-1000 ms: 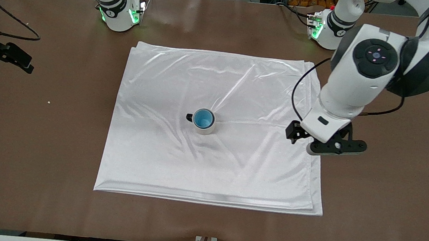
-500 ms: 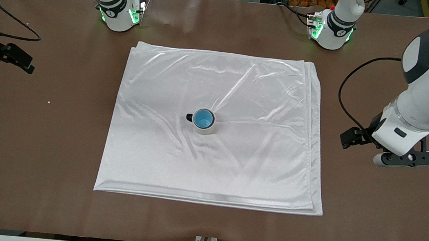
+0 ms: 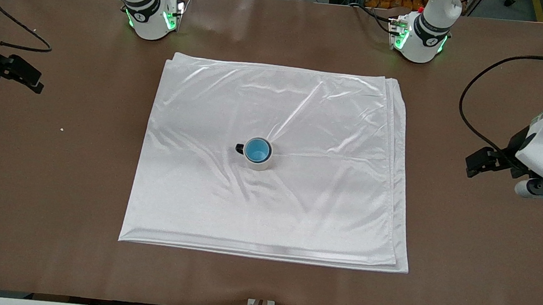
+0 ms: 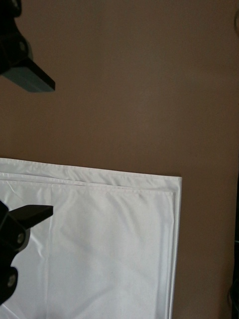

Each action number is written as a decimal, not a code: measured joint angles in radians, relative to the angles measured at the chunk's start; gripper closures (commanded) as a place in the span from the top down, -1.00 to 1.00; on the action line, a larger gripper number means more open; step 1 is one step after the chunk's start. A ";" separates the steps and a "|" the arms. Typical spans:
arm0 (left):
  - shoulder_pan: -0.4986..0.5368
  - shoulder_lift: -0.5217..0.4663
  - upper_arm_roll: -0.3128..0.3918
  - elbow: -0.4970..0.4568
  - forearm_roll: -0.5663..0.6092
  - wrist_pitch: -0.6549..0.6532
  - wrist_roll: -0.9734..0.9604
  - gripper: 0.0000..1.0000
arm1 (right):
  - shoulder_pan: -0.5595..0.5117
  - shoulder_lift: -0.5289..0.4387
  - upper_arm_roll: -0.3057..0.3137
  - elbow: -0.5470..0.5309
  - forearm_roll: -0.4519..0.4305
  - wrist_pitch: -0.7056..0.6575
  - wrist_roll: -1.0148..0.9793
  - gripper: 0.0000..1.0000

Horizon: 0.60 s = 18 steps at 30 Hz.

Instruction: Place blue cup into white mug on cloth

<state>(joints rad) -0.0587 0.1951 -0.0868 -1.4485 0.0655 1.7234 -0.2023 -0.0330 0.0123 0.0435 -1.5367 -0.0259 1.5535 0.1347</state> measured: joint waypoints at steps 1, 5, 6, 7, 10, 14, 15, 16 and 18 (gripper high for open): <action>0.004 -0.005 0.000 -0.002 0.000 -0.001 0.006 1.00 | 0.000 0.000 0.000 0.000 0.000 0.000 0.000 1.00; 0.010 -0.024 0.000 -0.012 0.000 -0.015 0.011 1.00 | 0.000 0.000 0.000 0.000 0.000 0.000 0.001 1.00; 0.010 -0.030 0.000 -0.016 0.000 -0.017 0.011 1.00 | 0.000 0.000 0.000 0.000 0.000 0.000 0.001 1.00; 0.011 -0.034 0.000 -0.021 0.000 -0.018 0.011 1.00 | -0.001 0.000 0.000 0.000 0.000 0.000 0.001 1.00; 0.013 -0.047 0.000 -0.033 0.000 -0.019 0.011 1.00 | -0.001 0.000 0.000 0.000 0.000 0.000 0.002 1.00; 0.016 -0.054 0.000 -0.040 0.000 -0.019 0.035 1.00 | -0.002 0.000 0.000 0.000 0.000 0.000 0.002 1.00; 0.017 -0.056 0.000 -0.041 0.000 -0.019 0.047 1.00 | -0.002 0.000 0.000 0.000 0.000 0.001 0.002 1.00; 0.017 -0.057 0.000 -0.042 0.000 -0.019 0.056 1.00 | -0.002 0.000 0.000 0.000 0.000 0.003 0.002 1.00; 0.018 -0.058 0.000 -0.044 0.000 -0.019 0.065 1.00 | -0.002 0.003 0.000 0.000 0.000 0.003 0.002 1.00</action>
<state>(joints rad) -0.0402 0.1372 -0.0868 -1.4927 0.0654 1.7044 -0.1370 -0.0347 0.0152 0.0437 -1.5366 -0.0257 1.5570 0.1364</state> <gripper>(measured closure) 0.000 0.000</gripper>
